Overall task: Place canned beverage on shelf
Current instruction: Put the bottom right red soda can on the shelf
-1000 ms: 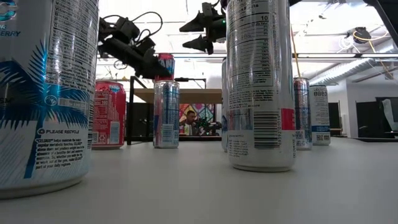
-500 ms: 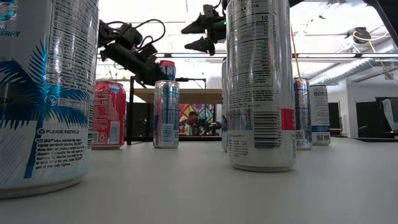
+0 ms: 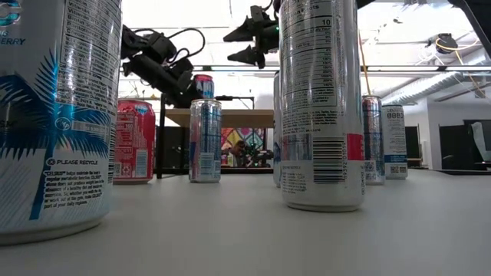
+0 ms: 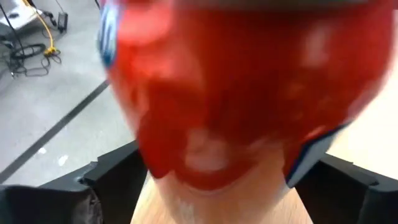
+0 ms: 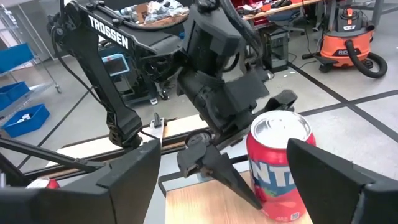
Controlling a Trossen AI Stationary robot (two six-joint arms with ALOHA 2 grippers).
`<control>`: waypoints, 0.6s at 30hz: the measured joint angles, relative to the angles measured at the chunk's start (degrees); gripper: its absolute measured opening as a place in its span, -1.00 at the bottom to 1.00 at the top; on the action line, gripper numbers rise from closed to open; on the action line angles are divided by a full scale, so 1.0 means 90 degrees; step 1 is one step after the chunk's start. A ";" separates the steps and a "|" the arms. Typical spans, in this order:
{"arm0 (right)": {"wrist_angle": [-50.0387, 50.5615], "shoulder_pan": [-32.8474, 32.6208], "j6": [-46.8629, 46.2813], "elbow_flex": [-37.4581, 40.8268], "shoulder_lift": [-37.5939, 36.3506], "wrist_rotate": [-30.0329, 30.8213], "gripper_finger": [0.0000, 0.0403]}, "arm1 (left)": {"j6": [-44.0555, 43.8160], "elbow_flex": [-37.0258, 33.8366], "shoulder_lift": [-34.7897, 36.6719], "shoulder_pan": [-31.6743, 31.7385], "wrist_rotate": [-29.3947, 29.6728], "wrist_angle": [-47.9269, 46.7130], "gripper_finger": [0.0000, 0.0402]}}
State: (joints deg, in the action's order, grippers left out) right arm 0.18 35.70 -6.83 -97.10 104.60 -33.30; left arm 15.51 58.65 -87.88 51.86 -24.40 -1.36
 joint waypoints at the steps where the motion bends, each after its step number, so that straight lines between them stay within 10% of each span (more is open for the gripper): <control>1: 0.0003 0.0000 0.0000 0.0000 0.0000 0.0000 0.59 | -0.0006 0.0004 0.0016 0.0000 0.0000 -0.0002 0.85; 18: 0.0029 0.0000 -0.0011 0.0000 -0.0005 0.0043 0.59 | -0.0008 0.0389 0.0844 -0.0015 0.0247 -0.0839 0.87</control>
State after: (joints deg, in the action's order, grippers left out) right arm 0.44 35.70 -6.93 -97.10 104.55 -32.91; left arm 15.44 62.15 -80.29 51.72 -22.18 -8.91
